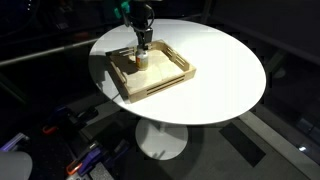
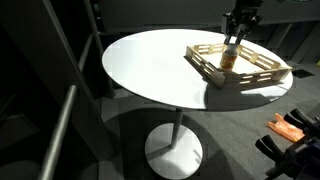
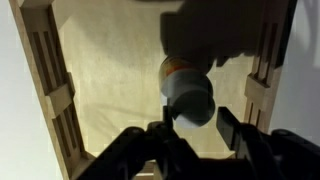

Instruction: Pick up the white medicine bottle lid and put it on the wooden tray

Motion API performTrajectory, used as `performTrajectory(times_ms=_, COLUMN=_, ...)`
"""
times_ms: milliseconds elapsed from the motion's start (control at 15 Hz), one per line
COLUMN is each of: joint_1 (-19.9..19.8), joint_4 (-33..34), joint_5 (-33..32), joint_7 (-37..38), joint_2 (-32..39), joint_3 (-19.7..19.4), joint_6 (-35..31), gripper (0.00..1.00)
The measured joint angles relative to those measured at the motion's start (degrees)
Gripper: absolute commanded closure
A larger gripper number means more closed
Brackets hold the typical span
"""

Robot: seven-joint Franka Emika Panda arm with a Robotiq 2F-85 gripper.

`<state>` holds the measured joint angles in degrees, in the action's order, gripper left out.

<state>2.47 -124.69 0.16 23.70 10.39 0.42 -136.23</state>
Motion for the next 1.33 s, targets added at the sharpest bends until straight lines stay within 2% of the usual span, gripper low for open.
performTrajectory(times_ms=267, joint_1=0.15, joint_4=0.10, joint_5=0.00, joint_7=-0.01, joint_2=-1.06, joint_3=0.00, joint_6=0.00, gripper=0.51)
performTrajectory(times_ms=333, joint_1=0.17, joint_4=0.10, joint_5=0.00, joint_7=-0.03, joint_2=-1.46, joint_3=0.00, joint_6=0.00, gripper=0.43)
performTrajectory(times_ms=467, joint_1=0.17, joint_4=0.10, joint_5=0.00, joint_7=-0.11, joint_2=-2.12, joint_3=0.00, joint_6=0.00, gripper=0.43)
performTrajectory(times_ms=533, joint_1=0.17, joint_4=0.10, joint_5=0.00, joint_7=-0.16, joint_2=-2.37, joint_3=0.00, joint_6=0.00, gripper=0.22)
performTrajectory(times_ms=667, joint_1=0.17, joint_4=0.10, joint_5=0.00, joint_7=-0.29, joint_2=-2.66, joint_3=0.00, joint_6=0.00, gripper=0.17)
performTrajectory(times_ms=800, joint_1=0.17, joint_4=0.08, joint_5=0.00, joint_7=-0.41, joint_2=-2.69, joint_3=0.00, joint_6=0.00, gripper=0.03)
performTrajectory(times_ms=867, joint_1=0.17, joint_4=0.04, joint_5=0.00, joint_7=-0.48, joint_2=-2.69, joint_3=0.00, joint_6=0.02, gripper=0.00)
performTrajectory(times_ms=1333, joint_1=0.17, joint_4=-0.12, joint_5=-0.09, joint_7=-0.54, joint_2=-1.56, joint_3=0.00, joint_6=0.22, gripper=0.00)
